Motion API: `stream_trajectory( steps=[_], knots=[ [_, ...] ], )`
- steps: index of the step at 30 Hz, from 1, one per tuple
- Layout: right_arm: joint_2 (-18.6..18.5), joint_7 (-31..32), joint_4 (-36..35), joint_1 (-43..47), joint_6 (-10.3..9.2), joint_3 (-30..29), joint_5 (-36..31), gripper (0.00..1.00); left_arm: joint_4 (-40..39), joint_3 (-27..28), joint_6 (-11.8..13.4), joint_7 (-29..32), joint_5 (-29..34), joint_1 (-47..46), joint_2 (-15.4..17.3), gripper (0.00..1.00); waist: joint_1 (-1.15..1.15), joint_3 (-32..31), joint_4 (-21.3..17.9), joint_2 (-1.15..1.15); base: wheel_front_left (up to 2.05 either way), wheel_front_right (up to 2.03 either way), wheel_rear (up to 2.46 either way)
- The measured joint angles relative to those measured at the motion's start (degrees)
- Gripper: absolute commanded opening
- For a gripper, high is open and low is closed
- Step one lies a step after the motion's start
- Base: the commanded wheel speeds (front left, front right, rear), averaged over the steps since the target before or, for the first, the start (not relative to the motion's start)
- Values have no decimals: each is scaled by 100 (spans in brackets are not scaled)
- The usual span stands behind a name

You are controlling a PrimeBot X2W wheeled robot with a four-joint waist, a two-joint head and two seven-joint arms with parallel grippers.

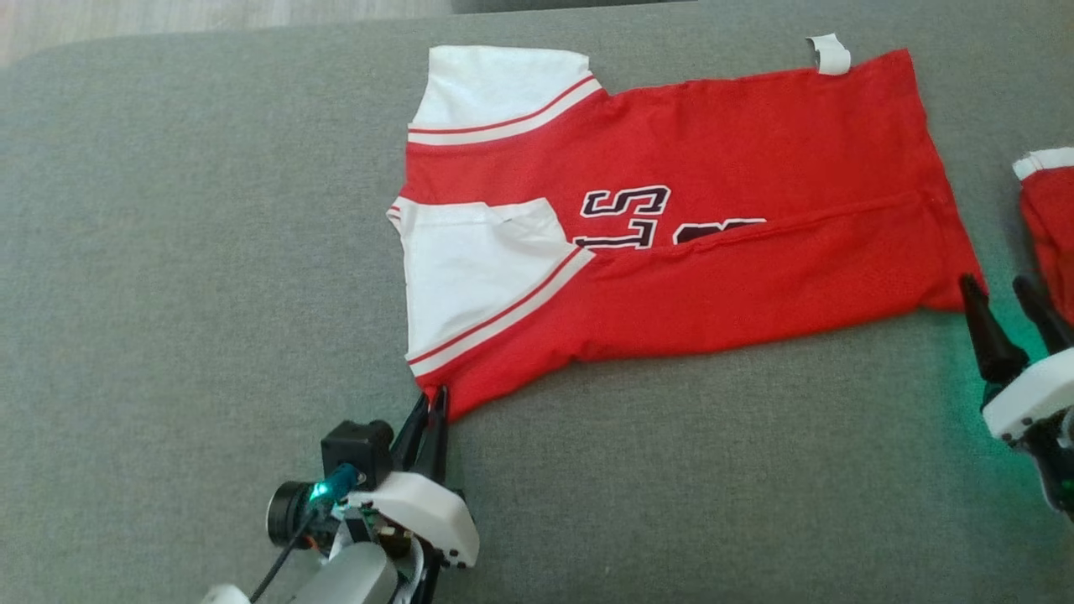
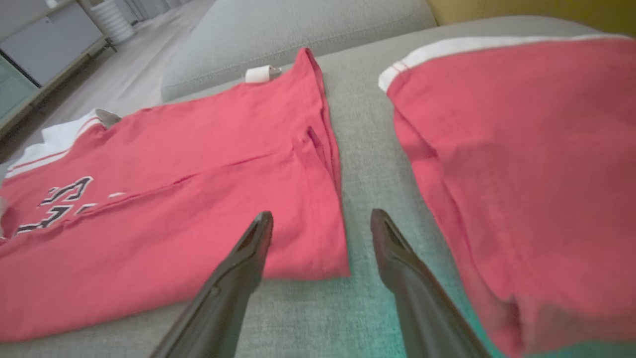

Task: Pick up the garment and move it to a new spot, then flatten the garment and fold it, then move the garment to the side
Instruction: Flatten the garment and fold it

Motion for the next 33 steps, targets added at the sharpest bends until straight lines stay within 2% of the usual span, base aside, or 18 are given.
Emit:
stream_trajectory(
  steps=[8,9,10,11,17,22,33],
  knots=[
    [199,342,589,-76,0,27,-83,100,-179,-77,8,-48,133,-1,192,0,0,-58,93,0,0,0,0],
    [222,405,656,-114,0,52,-96,81,-193,-88,8,-41,162,-2,210,0,0,-58,106,0,0,0,0],
    [238,489,698,-159,0,82,-96,36,-210,-107,9,-41,182,-3,226,0,0,-59,120,0,0,0,0],
    [248,539,721,-202,0,103,-96,0,-225,-136,9,-37,218,-8,245,0,0,-65,131,0,0,0,0],
    [254,631,750,-207,0,243,-96,0,-240,-185,1,21,266,-23,371,0,0,-225,149,0,0,0,0],
    [164,631,467,236,0,396,-1,0,-425,-190,60,60,258,93,556,0,0,-449,86,0,0,0,0],
    [-131,631,-108,1234,0,660,12,0,-1745,-305,477,528,53,1686,1245,0,-1,-876,-278,0,0,0,0]
  ],
)
